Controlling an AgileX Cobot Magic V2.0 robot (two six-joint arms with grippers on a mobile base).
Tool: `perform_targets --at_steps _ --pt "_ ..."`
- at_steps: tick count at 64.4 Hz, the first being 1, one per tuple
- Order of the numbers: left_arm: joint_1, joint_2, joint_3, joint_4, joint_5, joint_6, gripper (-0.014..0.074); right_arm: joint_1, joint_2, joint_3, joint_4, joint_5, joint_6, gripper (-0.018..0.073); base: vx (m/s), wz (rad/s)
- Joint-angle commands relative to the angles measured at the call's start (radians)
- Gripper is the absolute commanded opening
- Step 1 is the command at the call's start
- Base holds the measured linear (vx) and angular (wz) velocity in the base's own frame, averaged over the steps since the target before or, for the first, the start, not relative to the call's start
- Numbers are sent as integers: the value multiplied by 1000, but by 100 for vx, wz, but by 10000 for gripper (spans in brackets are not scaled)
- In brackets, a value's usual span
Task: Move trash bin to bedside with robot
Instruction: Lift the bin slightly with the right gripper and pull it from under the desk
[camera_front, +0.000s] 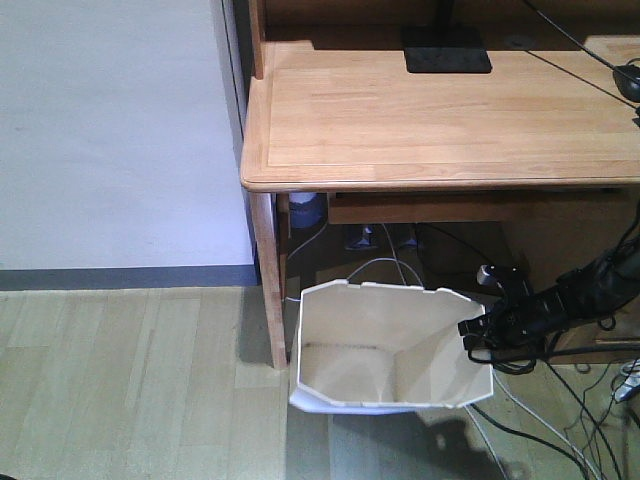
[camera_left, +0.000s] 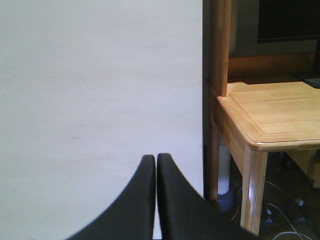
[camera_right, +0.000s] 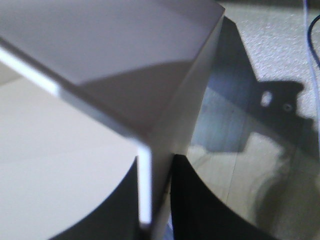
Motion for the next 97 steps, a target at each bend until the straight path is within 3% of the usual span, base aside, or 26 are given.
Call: perform_targets --at_steps 1,15,26,97 --pt "0 -5 -21 -5 -72 -4 -6 -25 -102 38 9 235 -54 -5 0 0" --pt "0 -5 -21 -5 -72 -4 -6 -105 -115 65 17 400 -56 -5 0 0" --pt "0 -5 -21 -5 -72 -4 -6 -144 -115 65 13 452 -30 -5 0 0" --pt "0 -5 -21 -5 -72 -4 -6 -148 -115 65 -13 507 -35 -5 0 0"
